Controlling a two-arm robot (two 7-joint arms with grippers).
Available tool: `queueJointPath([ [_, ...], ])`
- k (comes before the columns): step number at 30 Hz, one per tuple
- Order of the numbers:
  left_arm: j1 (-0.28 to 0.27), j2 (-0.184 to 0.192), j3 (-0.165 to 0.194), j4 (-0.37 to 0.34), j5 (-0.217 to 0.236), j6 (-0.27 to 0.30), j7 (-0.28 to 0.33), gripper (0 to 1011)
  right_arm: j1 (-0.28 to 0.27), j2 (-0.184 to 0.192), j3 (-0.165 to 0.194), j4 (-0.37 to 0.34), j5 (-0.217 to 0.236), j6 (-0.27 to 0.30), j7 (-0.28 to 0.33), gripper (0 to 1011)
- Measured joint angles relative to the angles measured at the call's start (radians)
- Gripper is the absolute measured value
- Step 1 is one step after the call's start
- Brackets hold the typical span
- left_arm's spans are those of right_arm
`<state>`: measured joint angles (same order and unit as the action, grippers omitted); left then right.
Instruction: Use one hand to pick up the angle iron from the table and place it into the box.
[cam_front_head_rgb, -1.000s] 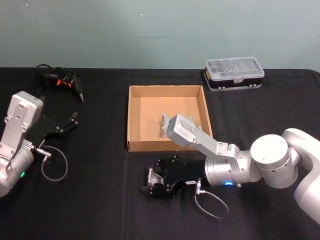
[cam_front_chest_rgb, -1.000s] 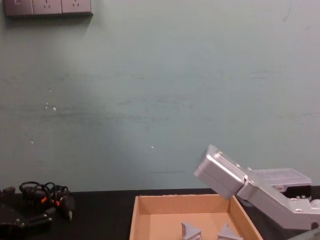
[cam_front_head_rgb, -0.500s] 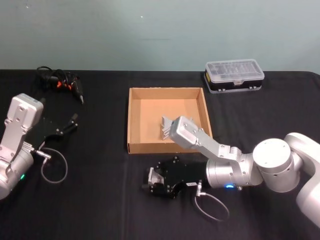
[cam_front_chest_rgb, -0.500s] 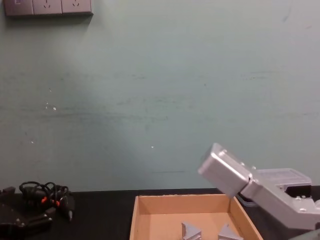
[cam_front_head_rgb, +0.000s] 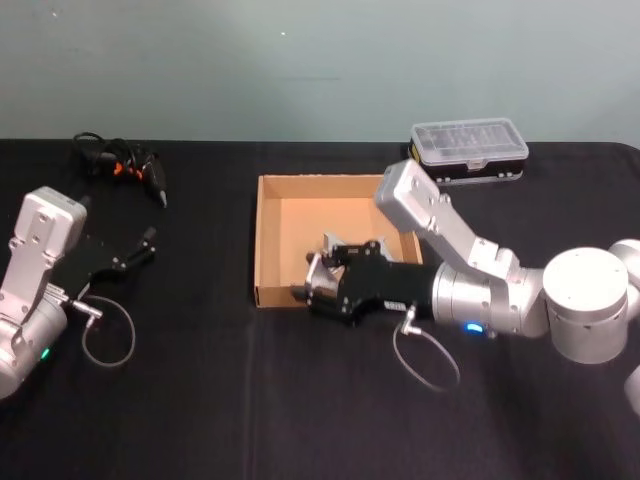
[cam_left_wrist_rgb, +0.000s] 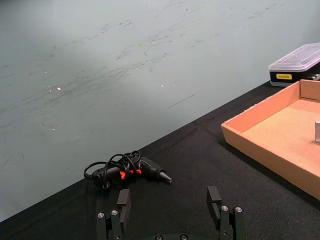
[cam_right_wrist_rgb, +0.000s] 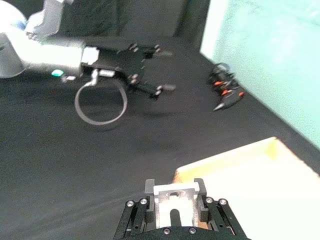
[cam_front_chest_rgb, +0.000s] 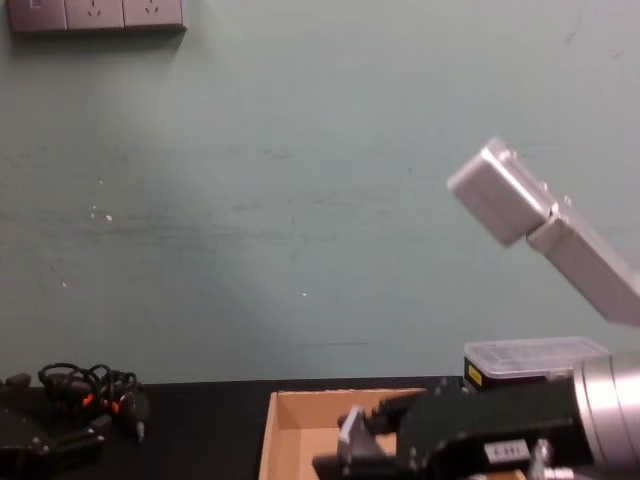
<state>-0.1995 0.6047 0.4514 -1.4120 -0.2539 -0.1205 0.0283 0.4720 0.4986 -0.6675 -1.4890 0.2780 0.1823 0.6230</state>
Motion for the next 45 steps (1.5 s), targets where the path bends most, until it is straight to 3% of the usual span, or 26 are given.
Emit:
queueJointPath([
  [10, 0.000, 0.000, 0.000, 0.000, 0.000, 0.000, 0.000, 1000, 0.044, -0.056, 0.021, 0.053, -0.022, 0.015, -0.043, 461],
  [28, 0.000, 0.000, 0.000, 0.000, 0.000, 0.000, 0.000, 1000, 0.163, -0.217, 0.004, 0.341, -0.077, -0.001, -0.048, 461],
  [39, 0.000, 0.000, 0.000, 0.000, 0.000, 0.000, 0.000, 1000, 0.217, -0.274, 0.000, 0.487, -0.097, -0.025, -0.020, 461],
  [45, 0.000, 0.000, 0.000, 0.000, 0.000, 0.000, 0.000, 1000, 0.233, -0.291, 0.000, 0.530, -0.104, -0.037, -0.006, 461],
])
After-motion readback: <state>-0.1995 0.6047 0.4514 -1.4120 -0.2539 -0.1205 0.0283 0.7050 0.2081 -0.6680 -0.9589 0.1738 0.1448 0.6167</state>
